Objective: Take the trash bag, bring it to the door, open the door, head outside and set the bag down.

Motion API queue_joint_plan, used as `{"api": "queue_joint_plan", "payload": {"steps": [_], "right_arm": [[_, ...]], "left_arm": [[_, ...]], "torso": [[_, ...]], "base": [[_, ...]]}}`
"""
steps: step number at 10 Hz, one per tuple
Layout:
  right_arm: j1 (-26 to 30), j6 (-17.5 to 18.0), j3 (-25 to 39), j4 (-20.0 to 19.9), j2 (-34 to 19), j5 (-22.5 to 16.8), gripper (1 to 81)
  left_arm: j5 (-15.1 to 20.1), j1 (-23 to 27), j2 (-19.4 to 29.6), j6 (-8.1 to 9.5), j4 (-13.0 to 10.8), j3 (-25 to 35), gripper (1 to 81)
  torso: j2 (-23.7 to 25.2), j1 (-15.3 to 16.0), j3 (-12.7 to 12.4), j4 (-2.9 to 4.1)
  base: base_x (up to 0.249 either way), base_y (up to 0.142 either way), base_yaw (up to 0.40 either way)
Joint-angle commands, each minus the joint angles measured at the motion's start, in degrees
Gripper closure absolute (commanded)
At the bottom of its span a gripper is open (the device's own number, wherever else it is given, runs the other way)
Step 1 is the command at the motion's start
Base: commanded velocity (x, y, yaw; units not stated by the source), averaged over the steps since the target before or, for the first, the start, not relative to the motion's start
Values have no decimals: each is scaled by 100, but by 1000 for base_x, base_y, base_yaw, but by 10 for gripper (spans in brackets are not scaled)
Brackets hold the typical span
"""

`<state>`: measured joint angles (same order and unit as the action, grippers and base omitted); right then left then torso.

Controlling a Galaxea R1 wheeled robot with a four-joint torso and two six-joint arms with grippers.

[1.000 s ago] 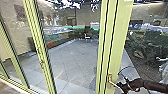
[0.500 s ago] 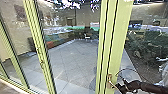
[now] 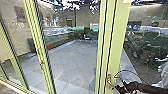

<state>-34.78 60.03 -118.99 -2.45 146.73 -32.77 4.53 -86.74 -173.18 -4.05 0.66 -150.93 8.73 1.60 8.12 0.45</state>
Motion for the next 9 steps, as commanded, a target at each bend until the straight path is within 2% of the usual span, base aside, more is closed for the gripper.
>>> {"api": "queue_joint_plan", "payload": {"steps": [1, 2, 3, 6, 7, 8, 9], "right_arm": [[-447, -9, 105, 544, 395, -1637, 10], [-447, -9, 141, 544, 395, -1601, 10], [-447, 0, 158, 535, 395, -1531, 10], [-421, 9, 264, 500, 334, -1302, 10], [-377, 17, 359, 483, 194, -1102, 10], [-308, 9, 518, 491, 44, -916, 10], [-202, 18, 685, 491, -132, -678, 10]], "left_arm": [[390, 240, -24, 18, 31, 29, 811], [381, 240, -15, 18, 31, 37, 811], [390, 232, -7, 18, 40, 37, 811], [390, 231, 11, 18, 40, 28, 811], [390, 214, 20, 18, 40, 28, 811], [390, 196, 29, 18, 40, 28, 811], [390, 196, 46, 18, 40, 29, 811]], "torso": [[0, 0, 0, 0], [2, -2, -2, -2], [5, -5, 397, -5], [11, -13, 806, -9], [15, -19, 813, -13], [18, -22, 642, -15], [20, -24, 699, -20]], "base": [[0, 0, 0], [0, 0, 0], [0, 0, 0], [0, 0, 0], [0, 0, 0], [0, 0, 0], [0, 0, 0]]}}
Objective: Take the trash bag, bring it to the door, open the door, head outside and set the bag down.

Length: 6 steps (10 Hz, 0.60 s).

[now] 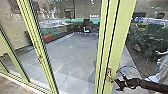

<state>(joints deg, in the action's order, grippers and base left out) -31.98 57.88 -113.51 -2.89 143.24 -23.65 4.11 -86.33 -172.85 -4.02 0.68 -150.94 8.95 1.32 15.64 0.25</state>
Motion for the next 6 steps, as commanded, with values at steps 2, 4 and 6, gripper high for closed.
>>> {"api": "queue_joint_plan", "payload": {"steps": [2, 4, 6], "right_arm": [[-202, 232, 321, 544, -47, -1197, 10], [-87, 224, 252, 544, -65, -668, 10], [-33, 215, 163, 553, -56, -474, 10]], "left_arm": [[433, 68, -4, 7, 37, 38, 811], [441, -28, -5, 15, 37, 38, 811], [688, -46, 40, 7, 37, 39, 811]], "torso": [[-2, 0, -5, 0], [-2, 2, -11, 0], [-5, 5, -5, 0]], "base": [[0, 0, 0], [0, 0, 0], [0, 0, 0]]}}
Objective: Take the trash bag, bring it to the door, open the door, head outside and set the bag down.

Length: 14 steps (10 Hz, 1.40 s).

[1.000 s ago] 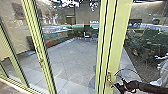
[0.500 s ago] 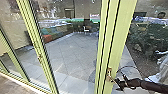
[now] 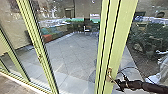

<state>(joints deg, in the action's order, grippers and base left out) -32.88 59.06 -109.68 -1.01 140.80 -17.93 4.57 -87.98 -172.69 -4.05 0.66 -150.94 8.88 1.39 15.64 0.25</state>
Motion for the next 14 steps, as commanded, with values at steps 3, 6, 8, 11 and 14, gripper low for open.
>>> {"api": "queue_joint_plan", "payload": {"steps": [3, 6, 8, 11, 14], "right_arm": [[267, 97, -457, 356, 162, -861, 10], [390, 97, -492, 374, 153, -624, 10], [435, 97, -509, 382, 153, -615, 10], [435, 105, -501, 382, 135, -501, 10], [461, 105, -404, 382, 3, -369, 10]], "left_arm": [[721, 39, 41, -8, 40, 39, 811], [721, 13, 59, -8, 40, 39, 811], [721, 13, 50, -8, 31, 39, 811], [721, 13, 59, -8, 22, 39, 811], [721, 13, 50, -8, 22, 30, 811]], "torso": [[0, 0, 5, 0], [0, 0, 6, 0], [-2, 2, 11, 0], [2, -9, 9, -2], [5, -15, 6, -2]], "base": [[0, 0, 0], [0, 0, 0], [74, 0, 0], [92, 0, 0], [92, 0, 0]]}}
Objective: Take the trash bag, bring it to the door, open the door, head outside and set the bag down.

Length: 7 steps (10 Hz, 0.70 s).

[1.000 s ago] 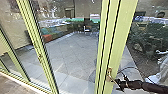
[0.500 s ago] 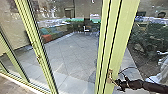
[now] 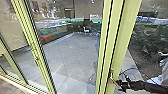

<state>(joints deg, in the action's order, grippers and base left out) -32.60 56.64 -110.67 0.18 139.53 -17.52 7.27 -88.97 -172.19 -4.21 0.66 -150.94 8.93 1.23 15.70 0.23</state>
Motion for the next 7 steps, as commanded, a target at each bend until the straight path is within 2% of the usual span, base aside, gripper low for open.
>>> {"api": "queue_joint_plan", "payload": {"steps": [1, 3, 7], "right_arm": [[442, 357, -253, 263, 77, -366, 10], [433, 348, 26, 271, -150, -34, 10], [416, 356, 450, 281, -555, 380, 10]], "left_arm": [[451, 112, -9, 7, 22, 30, 811], [451, 112, -9, 7, 22, 30, 811], [451, 112, -26, 7, 22, 39, 811]], "torso": [[0, 0, 0, 0], [-2, 2, 2, 0], [-9, 11, 11, 0]], "base": [[92, 0, 0], [90, 0, 0], [73, 0, 0]]}}
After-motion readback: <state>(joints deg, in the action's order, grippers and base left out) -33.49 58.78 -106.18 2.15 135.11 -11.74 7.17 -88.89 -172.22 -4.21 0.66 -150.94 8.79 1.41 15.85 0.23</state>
